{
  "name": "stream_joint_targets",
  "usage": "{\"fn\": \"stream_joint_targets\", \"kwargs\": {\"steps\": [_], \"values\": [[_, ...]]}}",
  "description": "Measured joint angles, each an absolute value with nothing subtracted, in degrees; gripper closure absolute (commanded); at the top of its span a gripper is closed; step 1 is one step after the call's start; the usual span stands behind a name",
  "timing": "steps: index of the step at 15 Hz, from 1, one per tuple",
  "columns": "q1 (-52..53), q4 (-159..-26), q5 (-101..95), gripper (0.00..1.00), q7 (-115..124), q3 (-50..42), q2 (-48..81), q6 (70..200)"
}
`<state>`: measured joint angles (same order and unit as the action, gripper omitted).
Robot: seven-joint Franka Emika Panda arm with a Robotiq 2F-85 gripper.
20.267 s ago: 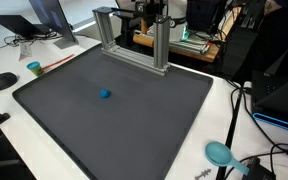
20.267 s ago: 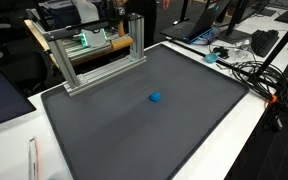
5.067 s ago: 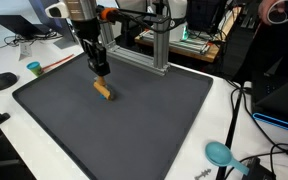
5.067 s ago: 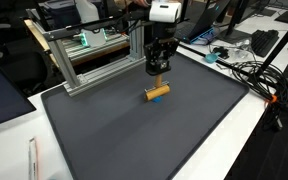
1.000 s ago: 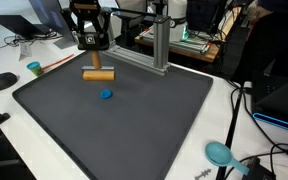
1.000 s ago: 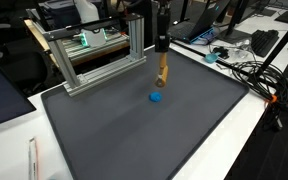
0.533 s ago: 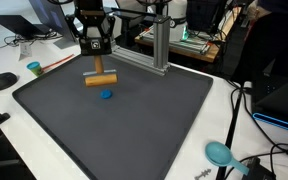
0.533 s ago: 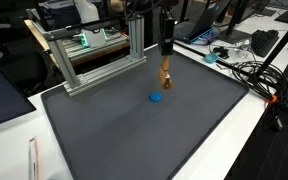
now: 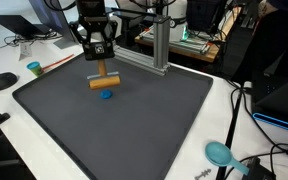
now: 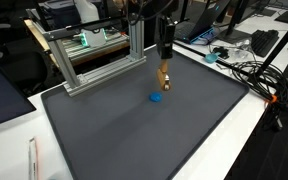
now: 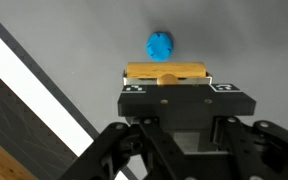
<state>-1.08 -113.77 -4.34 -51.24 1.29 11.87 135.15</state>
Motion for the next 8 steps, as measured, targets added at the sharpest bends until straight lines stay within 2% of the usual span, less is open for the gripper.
{"fn": "stream_joint_targets", "kwargs": {"steps": [8], "values": [[-2.19, -113.52, -4.88, 0.77, -56.87, 1.27, 15.75, 135.17]]}}
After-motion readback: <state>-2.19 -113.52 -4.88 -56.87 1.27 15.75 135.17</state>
